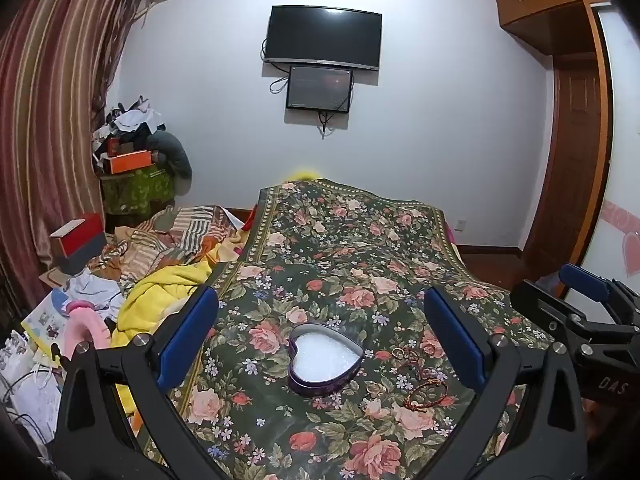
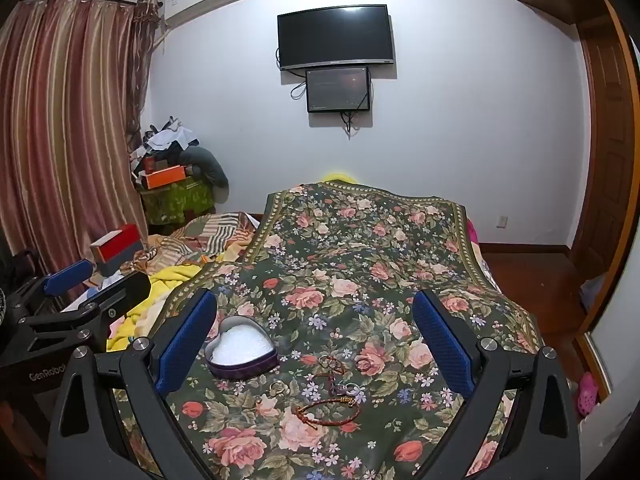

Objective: Organize jewelry

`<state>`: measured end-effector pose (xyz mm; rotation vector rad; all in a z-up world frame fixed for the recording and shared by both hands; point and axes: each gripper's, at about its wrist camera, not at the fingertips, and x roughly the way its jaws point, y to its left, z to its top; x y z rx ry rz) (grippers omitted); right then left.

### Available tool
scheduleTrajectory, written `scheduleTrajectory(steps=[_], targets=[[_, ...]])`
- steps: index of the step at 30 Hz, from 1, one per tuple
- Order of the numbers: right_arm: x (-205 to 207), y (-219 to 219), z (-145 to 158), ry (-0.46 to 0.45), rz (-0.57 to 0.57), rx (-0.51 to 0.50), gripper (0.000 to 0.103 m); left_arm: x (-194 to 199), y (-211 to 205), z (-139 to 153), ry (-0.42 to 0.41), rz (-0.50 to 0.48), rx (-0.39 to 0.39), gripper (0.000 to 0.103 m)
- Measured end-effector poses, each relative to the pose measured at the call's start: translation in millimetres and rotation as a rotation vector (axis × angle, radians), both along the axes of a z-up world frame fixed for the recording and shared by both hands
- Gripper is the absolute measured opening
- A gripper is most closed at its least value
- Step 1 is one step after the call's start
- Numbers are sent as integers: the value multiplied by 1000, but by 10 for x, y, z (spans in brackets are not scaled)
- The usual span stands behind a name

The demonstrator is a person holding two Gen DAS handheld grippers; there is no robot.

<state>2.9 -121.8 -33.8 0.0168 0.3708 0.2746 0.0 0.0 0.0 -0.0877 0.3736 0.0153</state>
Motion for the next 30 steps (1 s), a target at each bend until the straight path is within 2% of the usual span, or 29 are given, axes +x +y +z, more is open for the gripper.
scheduleTrajectory(steps=[6, 30], targets=[[-3, -9, 3, -2, -2, -6, 98, -2, 0, -4, 1, 18, -3, 103], [-6, -98, 11, 10, -15, -3, 98, 57, -119, -60, 15, -10, -15, 103]])
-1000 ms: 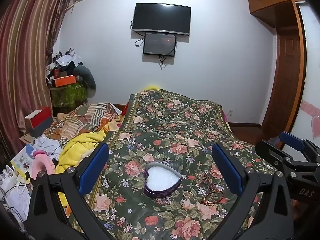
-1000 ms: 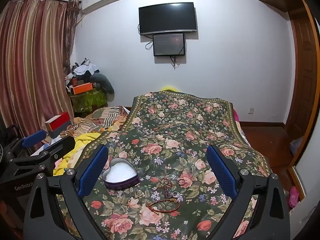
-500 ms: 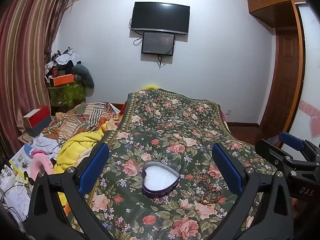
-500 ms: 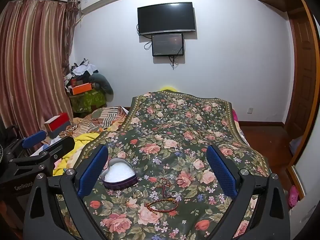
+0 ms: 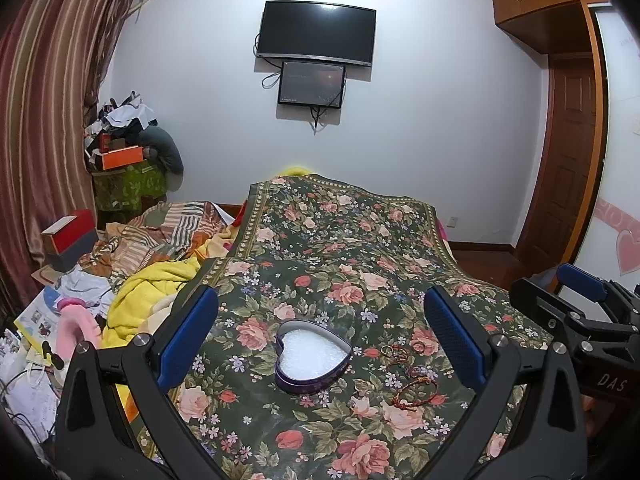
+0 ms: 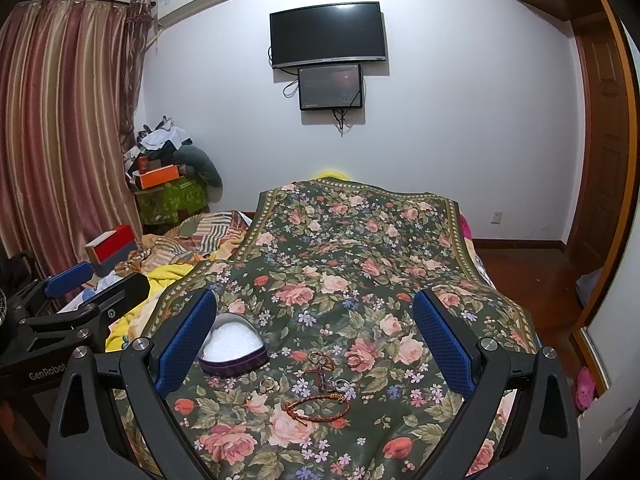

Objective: Organize jewelry

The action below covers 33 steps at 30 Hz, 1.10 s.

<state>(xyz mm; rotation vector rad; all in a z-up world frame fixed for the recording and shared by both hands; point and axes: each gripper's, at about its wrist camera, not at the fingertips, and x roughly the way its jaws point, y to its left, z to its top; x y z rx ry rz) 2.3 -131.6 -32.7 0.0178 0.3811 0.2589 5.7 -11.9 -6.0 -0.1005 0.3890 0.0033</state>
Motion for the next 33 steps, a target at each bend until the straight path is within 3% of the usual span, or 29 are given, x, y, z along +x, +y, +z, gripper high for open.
scheduleTrajectory(steps=[33], targets=[[6, 5, -31, 7, 5, 6, 98, 8, 29, -19, 12, -8, -4, 103]])
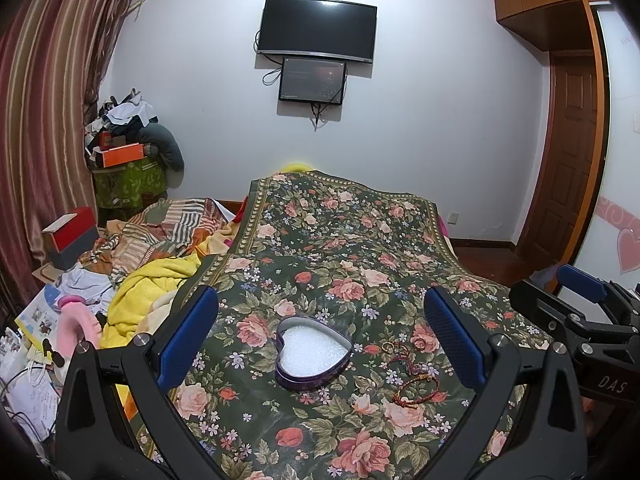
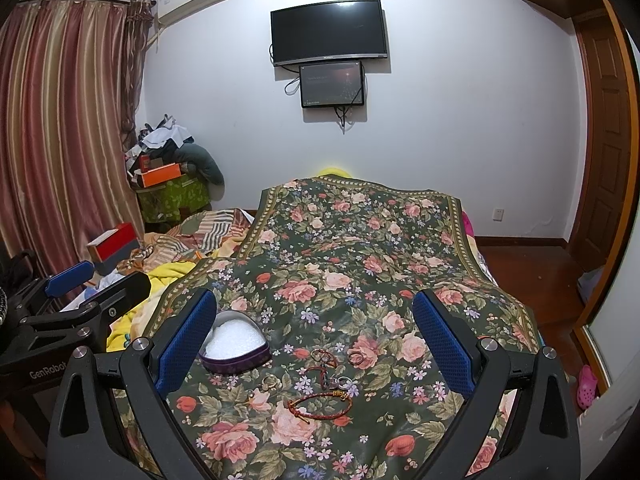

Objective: Organize jewelry

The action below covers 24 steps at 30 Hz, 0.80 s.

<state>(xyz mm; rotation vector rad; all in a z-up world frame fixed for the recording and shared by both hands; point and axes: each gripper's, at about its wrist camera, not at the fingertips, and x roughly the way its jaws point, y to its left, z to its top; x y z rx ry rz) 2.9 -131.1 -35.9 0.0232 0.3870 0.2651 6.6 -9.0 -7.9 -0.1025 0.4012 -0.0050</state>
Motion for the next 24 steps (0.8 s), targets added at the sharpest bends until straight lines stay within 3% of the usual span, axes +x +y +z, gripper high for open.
scheduleTrajectory(steps=[24], targets=[[51, -8, 4, 15, 12, -13, 98, 12, 35, 37, 3, 3, -4, 103]])
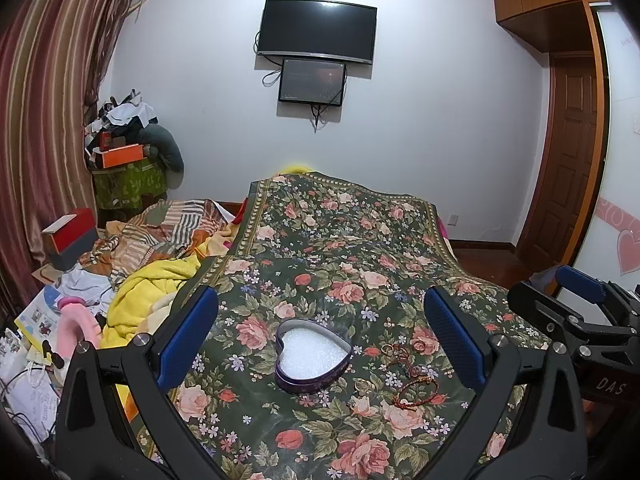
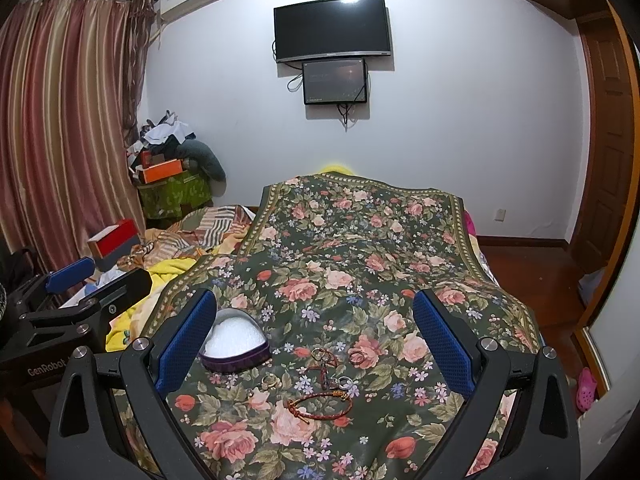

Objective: Organize jewelry

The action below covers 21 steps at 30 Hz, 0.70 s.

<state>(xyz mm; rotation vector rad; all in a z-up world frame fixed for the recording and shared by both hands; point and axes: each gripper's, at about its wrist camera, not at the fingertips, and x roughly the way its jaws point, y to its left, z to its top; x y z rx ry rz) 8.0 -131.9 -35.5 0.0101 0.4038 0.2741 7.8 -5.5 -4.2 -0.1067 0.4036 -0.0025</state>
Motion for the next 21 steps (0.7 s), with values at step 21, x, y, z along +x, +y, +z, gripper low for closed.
scheduleTrajectory(steps=[21], targets=[[440, -191, -697, 260, -64, -109, 98, 503, 123, -662, 273, -8, 0, 103]])
